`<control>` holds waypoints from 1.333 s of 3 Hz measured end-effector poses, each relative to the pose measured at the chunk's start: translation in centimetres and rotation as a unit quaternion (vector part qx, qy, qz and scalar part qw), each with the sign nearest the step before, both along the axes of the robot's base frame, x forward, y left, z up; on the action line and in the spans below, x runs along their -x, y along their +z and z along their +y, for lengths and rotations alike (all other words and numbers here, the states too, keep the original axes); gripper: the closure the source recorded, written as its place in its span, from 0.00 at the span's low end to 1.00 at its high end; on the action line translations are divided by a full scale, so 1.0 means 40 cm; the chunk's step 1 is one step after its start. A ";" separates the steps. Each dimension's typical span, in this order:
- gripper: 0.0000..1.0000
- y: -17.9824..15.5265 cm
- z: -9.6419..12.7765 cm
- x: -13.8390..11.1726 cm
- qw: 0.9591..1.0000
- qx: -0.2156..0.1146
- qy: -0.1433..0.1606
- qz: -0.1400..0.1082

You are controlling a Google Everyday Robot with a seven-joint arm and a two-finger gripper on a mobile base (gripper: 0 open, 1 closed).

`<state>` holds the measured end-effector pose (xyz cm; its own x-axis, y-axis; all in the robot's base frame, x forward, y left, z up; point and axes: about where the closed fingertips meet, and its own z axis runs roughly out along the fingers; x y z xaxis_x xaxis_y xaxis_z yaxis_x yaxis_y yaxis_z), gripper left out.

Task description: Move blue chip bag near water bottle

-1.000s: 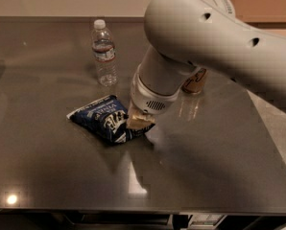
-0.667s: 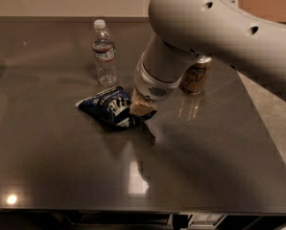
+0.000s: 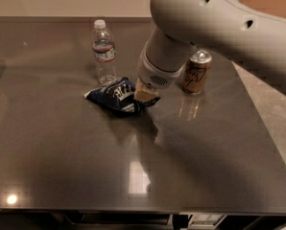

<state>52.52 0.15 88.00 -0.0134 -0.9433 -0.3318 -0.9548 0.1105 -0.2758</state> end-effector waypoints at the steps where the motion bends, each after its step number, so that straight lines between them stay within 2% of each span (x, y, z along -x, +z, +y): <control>1: 0.60 0.005 0.000 0.002 1.000 0.001 0.000 -0.002; 3: 0.13 0.013 0.001 0.007 1.000 0.001 0.001 -0.006; 4: 0.00 0.018 0.002 0.009 1.000 0.002 0.001 -0.008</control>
Offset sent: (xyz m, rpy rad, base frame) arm -0.0007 0.0000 0.0017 -0.0013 -0.0039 -0.0002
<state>52.14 0.24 88.72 -0.0063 -0.9445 -0.3286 -0.9508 0.1074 -0.2905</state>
